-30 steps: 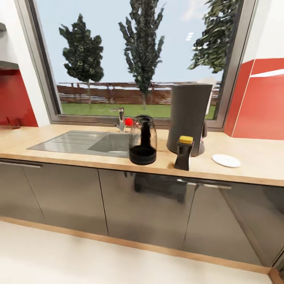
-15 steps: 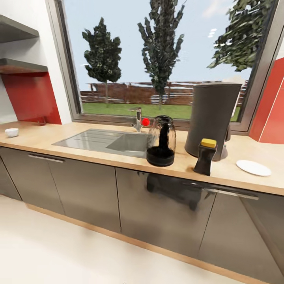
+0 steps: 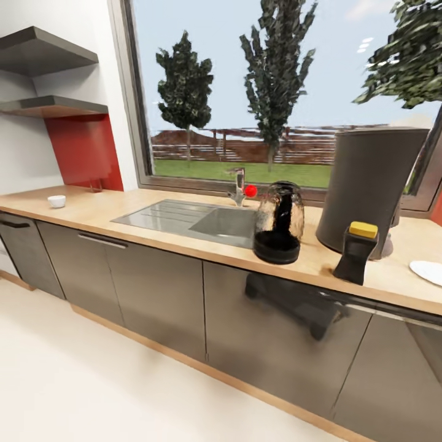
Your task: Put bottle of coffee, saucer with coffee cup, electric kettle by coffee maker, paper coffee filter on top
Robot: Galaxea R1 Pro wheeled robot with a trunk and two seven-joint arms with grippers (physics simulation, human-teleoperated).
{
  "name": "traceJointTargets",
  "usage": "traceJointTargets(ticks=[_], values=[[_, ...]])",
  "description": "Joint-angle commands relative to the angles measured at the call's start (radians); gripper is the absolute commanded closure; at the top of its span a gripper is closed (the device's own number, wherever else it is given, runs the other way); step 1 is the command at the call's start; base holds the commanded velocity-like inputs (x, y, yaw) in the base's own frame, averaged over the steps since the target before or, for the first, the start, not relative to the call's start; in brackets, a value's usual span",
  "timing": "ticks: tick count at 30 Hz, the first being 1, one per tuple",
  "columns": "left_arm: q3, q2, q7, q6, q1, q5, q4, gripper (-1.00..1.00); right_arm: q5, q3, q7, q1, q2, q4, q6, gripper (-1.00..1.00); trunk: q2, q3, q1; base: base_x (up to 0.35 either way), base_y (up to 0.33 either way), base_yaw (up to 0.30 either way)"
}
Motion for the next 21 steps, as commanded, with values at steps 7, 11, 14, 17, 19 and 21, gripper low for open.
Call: traceJointTargets(ticks=[7, 11, 14, 17, 19, 21], values=[[-0.008, 0.000, -0.003, 0.003, -0.001, 0.010, 0.000, -1.00, 0.011, -0.007, 0.005, -0.001, 0.002, 0.000, -0.008, -1.00, 0.000, -0.001, 0.000, 0.254, 0.161, 0.157], [-0.008, 0.000, -0.003, 0.003, -0.001, 0.010, 0.000, -1.00, 0.011, -0.007, 0.004, -0.001, 0.002, 0.000, -0.008, -1.00, 0.000, -0.001, 0.000, 0.276, 0.183, 0.257], [-0.008, 0.000, -0.003, 0.003, -0.001, 0.010, 0.000, -1.00, 0.011, -0.007, 0.004, -0.002, 0.002, 0.000, -0.009, -1.00, 0.000, -0.001, 0.000, 0.273, 0.201, 0.267], [-0.008, 0.000, -0.003, 0.003, -0.001, 0.010, 0.000, -1.00, 0.011, -0.007, 0.004, -0.001, 0.002, 0.000, -0.009, -1.00, 0.000, -0.001, 0.000, 0.261, 0.215, 0.270], [-0.008, 0.000, -0.003, 0.003, -0.001, 0.010, 0.000, -1.00, 0.011, -0.007, 0.004, -0.001, 0.002, 0.000, -0.009, -1.00, 0.000, -0.001, 0.000, 0.249, 0.225, 0.270], [-0.008, 0.000, -0.003, 0.003, -0.001, 0.010, 0.000, -1.00, 0.011, -0.007, 0.003, -0.001, 0.002, 0.000, -0.009, -1.00, 0.000, -0.001, 0.000, 0.239, 0.231, 0.270]])
